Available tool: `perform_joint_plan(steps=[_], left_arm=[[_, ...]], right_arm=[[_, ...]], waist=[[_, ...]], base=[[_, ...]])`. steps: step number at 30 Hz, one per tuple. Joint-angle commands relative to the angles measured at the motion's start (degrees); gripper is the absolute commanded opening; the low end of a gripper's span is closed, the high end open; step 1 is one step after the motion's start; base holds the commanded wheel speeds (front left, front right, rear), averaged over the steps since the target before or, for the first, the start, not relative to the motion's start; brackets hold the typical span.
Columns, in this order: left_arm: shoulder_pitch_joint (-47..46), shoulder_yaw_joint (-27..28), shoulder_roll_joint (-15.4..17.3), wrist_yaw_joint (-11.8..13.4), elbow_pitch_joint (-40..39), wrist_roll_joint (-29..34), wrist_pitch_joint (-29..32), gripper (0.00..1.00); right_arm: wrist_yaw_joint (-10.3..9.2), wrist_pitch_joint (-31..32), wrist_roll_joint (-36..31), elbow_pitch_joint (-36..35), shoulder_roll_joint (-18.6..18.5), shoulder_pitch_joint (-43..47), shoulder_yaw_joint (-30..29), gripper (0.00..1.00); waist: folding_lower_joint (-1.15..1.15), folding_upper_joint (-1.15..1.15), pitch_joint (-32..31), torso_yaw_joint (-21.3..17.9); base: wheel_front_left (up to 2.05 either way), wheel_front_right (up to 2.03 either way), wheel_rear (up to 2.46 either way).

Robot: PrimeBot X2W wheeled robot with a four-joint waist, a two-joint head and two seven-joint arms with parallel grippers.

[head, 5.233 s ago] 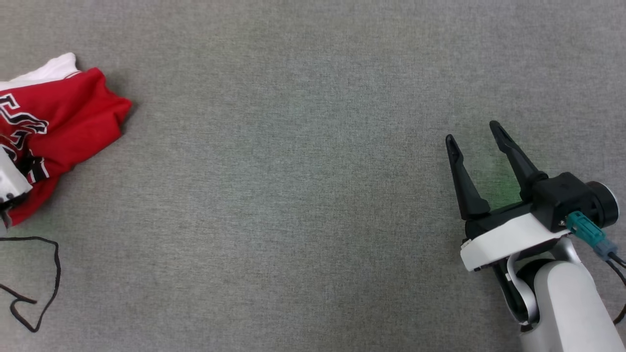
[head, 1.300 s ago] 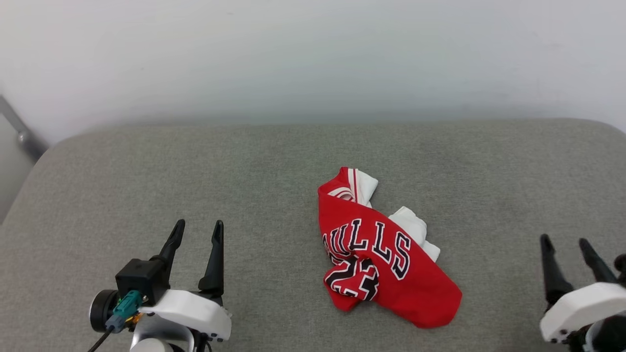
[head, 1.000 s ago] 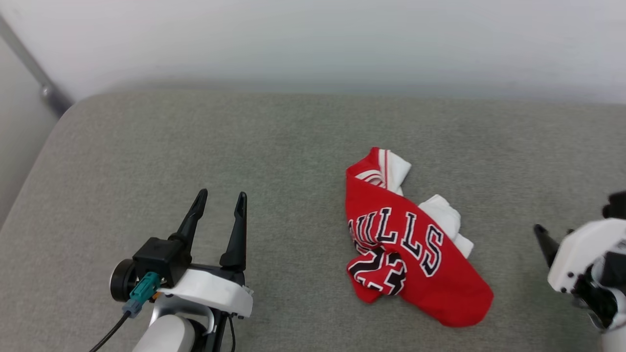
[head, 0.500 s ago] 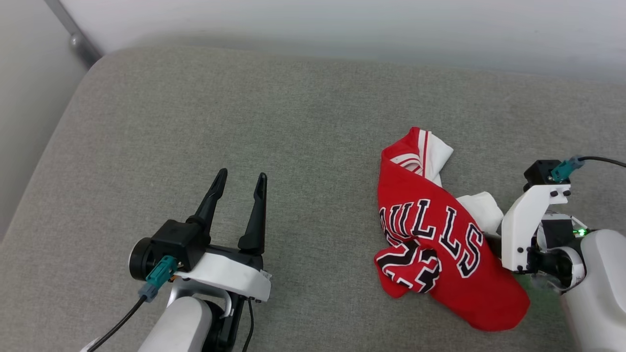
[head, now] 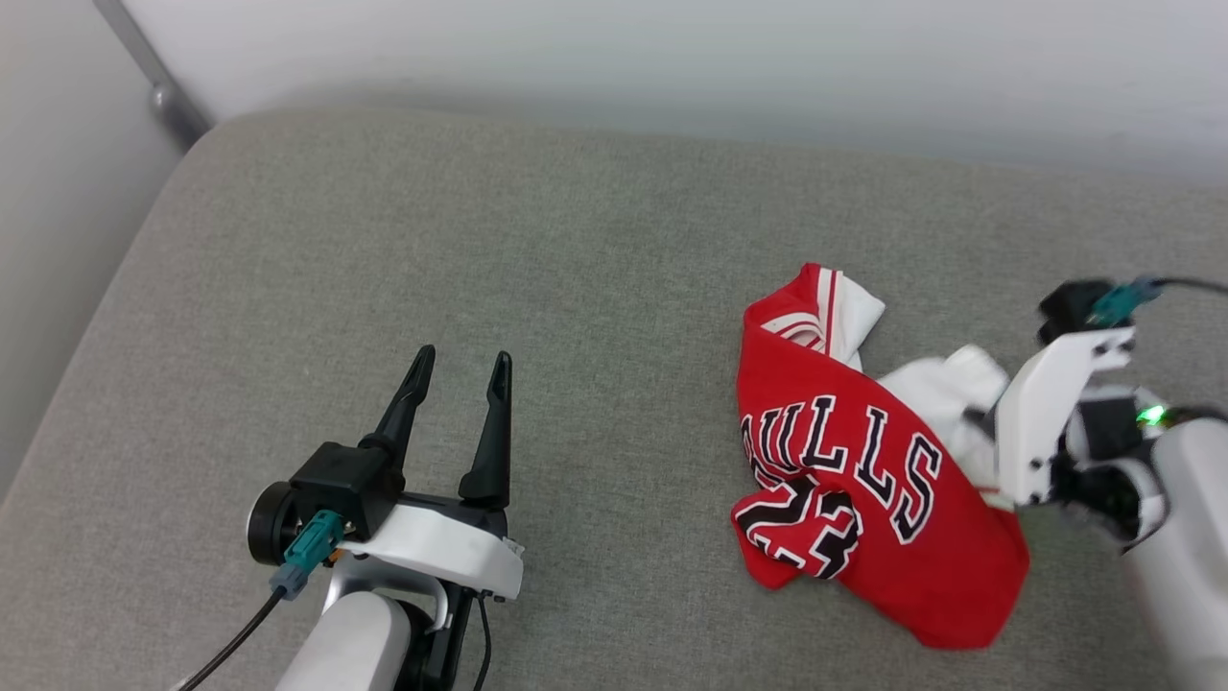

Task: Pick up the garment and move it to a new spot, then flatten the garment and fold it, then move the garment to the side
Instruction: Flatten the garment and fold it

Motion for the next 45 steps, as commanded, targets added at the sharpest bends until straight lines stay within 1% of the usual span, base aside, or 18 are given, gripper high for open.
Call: perform_joint_plan(steps=[1,3,6,9,12,15,19,22,23,24,25,29,33,36,40,45], left_arm=[[0.4,0.4,0.2,-0.2,0.2,0.6,-0.3,1.00],[1.1,0.5,0.5,-0.1,0.4,0.8,-0.3,1.00],[1.9,0.8,0.9,0.1,0.6,1.0,-0.3,1.00],[2.9,0.7,1.1,0.4,0.4,0.9,-0.2,1.00],[3.8,0.6,1.4,0.7,0.2,0.8,0.1,1.00],[4.5,0.7,1.9,1.0,-0.2,0.6,0.5,1.00],[4.9,0.9,2.5,1.4,-1.0,0.6,1.1,1.00],[4.9,1.1,2.8,1.7,-1.5,0.4,1.6,1.00],[5.0,1.1,2.9,1.9,-1.6,0.4,1.7,1.00],[5.1,1.1,3.0,2.1,-1.7,0.3,2.0,1.00],[5.2,1.2,3.1,2.2,-1.8,0.3,2.1,1.00],[5.9,1.6,3.6,2.6,-2.0,0.0,2.5,1.00],[6.4,2.1,4.1,3.1,-2.1,-0.4,3.0,1.00],[7.1,2.2,4.4,3.5,-2.3,-0.5,3.3,1.00],[7.8,2.7,5.0,4.1,-2.6,-1.0,3.9,1.00],[9.0,3.3,5.9,4.7,-2.8,-1.4,4.7,1.00]], right_arm=[[-0.05,-1.5,0.3,-1.3,-1.3,-2.0,-0.4,0.00],[-0.05,-3.2,-0.1,-2.9,-2.8,-2.6,-0.9,0.00],[-0.06,-4.9,-1.0,-5.9,-5.1,-3.3,-3.2,0.00],[-0.06,-6.1,-2.4,-9.3,-6.5,-0.6,-8.3,0.00],[-0.06,-6.6,-4.0,-12.5,-7.3,4.0,-16.1,0.00],[-0.05,-6.7,-6.2,-14.1,-5.8,10.4,-26.2,0.00],[-0.05,-8.3,-8.1,-12.7,-1.2,18.6,-38.7,0.00],[-0.05,-10.4,-9.5,-9.3,2.8,22.3,-44.1,0.00],[-0.04,-11.2,-9.9,-7.9,3.8,23.0,-45.1,0.11],[-0.05,-12.0,-10.1,-6.5,4.7,23.4,-45.8,0.45],[-0.04,-12.8,-10.2,-5.4,5.1,23.6,-46.0,1.00],[-0.05,-19.0,-9.8,-3.4,6.2,22.2,-46.3,1.00],[-0.05,-28.7,-11.3,-5.2,4.7,20.7,-46.7,1.00],[-0.05,-35.5,-13.2,-7.4,4.0,20.0,-45.6,1.00],[-0.05,-41.2,-15.1,-11.5,3.9,20.3,-41.4,1.00],[-0.05,-44.3,-17.0,-18.0,5.7,23.3,-32.8,1.00]], waist=[[-0.01,0.00,-1.2,-0.7],[-0.01,0.00,-2.2,-1.2],[-0.01,0.00,-3.5,-2.3],[-0.01,0.00,-4.8,-3.2],[-0.01,0.00,-5.8,-3.9],[-0.01,0.00,-6.4,-4.5],[-0.01,0.00,-6.2,-5.2],[-0.01,0.00,-5.7,-5.9],[-0.01,0.00,-5.6,-6.1],[-0.01,0.00,-5.5,-6.3],[-0.01,0.00,-5.5,-6.6],[-0.01,0.00,-6.0,-7.3],[-0.01,0.00,-7.2,-7.7],[-0.01,0.00,-8.1,-7.9],[-0.01,0.00,-9.0,-8.1],[-0.01,0.00,-9.9,-8.4]], base=[[0.00,0.00,0.00],[0.00,0.00,0.00],[0.00,0.00,0.00],[0.00,0.00,0.00],[0.00,0.00,0.00],[0.00,0.00,0.00],[0.00,0.00,0.00],[0.00,0.00,0.00],[0.00,0.00,0.00],[0.00,0.00,0.00],[0.00,0.00,0.00],[0.00,0.00,0.00],[0.00,0.00,0.00],[0.00,0.00,0.00],[0.00,0.00,0.00],[0.00,0.00,0.00]])
